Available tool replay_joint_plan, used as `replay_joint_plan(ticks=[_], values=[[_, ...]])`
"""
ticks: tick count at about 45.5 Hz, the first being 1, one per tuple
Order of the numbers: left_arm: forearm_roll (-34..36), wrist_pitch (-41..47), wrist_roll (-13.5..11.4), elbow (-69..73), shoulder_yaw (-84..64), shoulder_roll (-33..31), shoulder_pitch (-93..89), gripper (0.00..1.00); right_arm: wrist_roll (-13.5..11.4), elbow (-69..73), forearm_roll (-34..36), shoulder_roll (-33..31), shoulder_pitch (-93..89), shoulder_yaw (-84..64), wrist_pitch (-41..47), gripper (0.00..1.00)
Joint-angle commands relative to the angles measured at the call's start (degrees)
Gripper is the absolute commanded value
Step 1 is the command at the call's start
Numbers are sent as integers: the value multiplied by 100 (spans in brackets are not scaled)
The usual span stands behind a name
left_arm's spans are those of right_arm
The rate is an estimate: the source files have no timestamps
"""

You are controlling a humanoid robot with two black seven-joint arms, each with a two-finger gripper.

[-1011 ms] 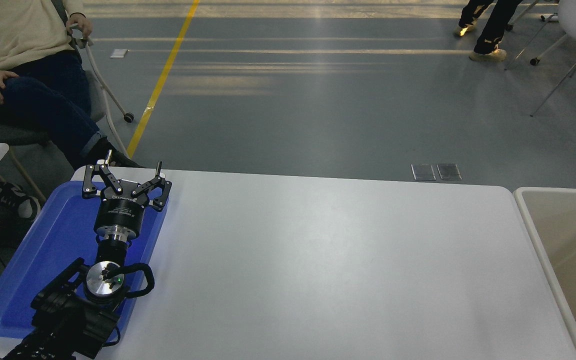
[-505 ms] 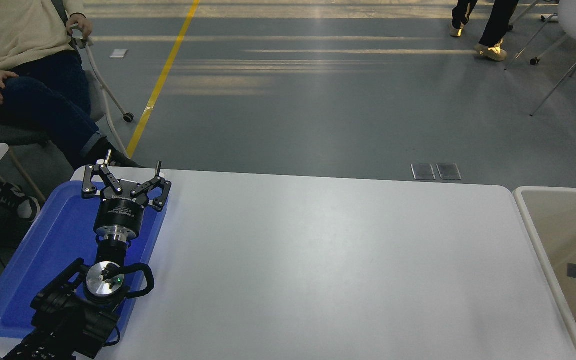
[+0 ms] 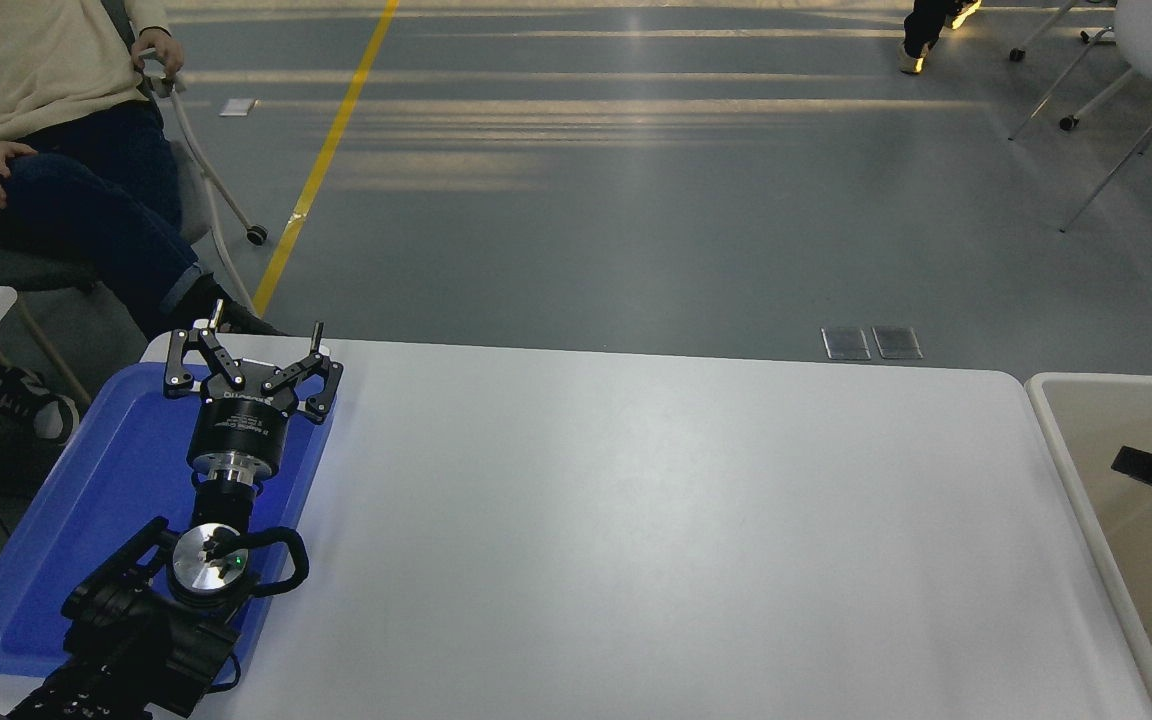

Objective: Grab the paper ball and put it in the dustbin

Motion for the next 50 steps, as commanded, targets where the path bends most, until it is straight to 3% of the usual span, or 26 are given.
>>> replay_joint_plan(ticks=[1, 15, 26, 38, 50], values=[[-3, 0, -1, 0, 0, 0, 0, 100, -286, 224, 900, 153, 542, 1520, 22, 100], [-3, 0, -1, 0, 0, 0, 0, 100, -805, 1155, 1621, 276, 771, 3603, -13, 100], [6, 0, -1, 0, 0, 0, 0, 100, -805, 2658, 1647, 65, 605, 5422, -57, 100], [-3, 0, -1, 0, 0, 0, 0, 100, -761, 3924, 1691, 249, -63, 7031, -57, 100], [6, 0, -1, 0, 0, 0, 0, 100, -743, 4004, 2640, 874, -591, 7577, 14, 100]])
